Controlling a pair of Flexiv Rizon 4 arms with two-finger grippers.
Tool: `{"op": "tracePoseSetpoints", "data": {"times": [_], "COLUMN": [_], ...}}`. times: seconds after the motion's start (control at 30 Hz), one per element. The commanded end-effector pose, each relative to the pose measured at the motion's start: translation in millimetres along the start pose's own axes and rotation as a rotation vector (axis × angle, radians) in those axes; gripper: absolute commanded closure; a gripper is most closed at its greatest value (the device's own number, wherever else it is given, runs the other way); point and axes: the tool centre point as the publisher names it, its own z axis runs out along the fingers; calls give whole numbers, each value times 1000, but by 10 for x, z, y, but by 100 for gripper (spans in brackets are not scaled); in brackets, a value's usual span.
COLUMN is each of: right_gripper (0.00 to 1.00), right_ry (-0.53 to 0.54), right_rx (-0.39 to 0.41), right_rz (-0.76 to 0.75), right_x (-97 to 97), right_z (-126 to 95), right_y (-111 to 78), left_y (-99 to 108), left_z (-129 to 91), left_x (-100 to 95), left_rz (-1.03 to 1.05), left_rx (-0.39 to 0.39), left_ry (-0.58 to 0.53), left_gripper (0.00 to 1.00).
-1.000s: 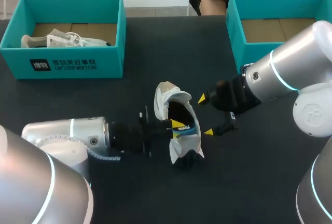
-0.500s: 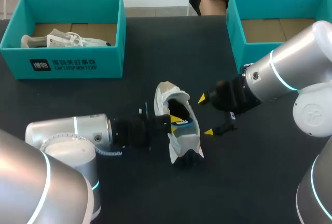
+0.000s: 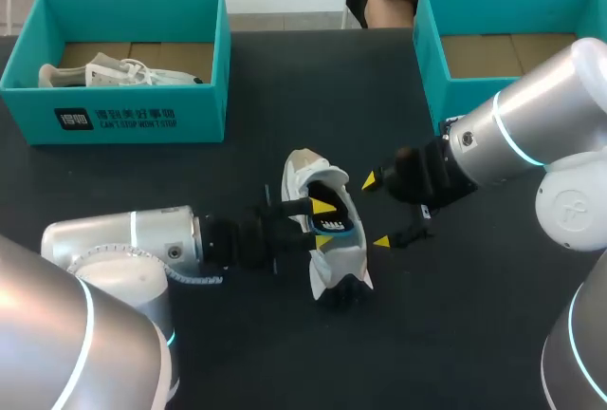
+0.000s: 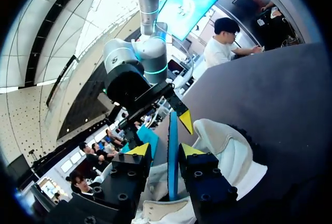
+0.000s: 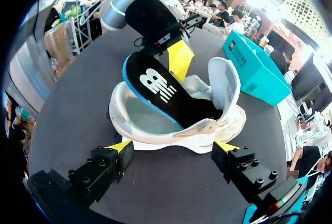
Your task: Take the shoe out of the shoebox, open the shoe tongue, remove and reinsert the insole, then place the shoe into the shoebox
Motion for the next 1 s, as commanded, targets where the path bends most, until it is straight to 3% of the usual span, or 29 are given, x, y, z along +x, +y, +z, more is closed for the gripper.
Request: {"op": "tracePoseSetpoints", "data": {"times": [0.03, 0.3, 0.37, 0.67, 0.83, 1.0], "right_gripper": [0, 0, 0, 0, 0, 0], "right_ry": [-2, -2, -2, -2, -2, -2], "right_rx": [1, 1, 1, 1, 1, 1], "right_rz": [1, 1, 1, 1, 1, 1], "right_x": [9, 9, 9, 9, 9, 9], "right_z": [6, 6, 6, 6, 6, 6], "right_y": [3, 3, 3, 3, 3, 3], "left_y": [-77, -111, -114, 122, 312, 360], "left_z": [-89, -70, -35, 169, 103, 25], "left_x": [46, 104, 120, 78, 90, 110], "left_rz": [8, -11, -14, 13, 14, -8], "left_rx": [0, 9, 10, -13, -60, -83], "left_ry": [6, 8, 8, 8, 26, 21], "left_gripper": [72, 89, 100, 100, 100, 100]}}
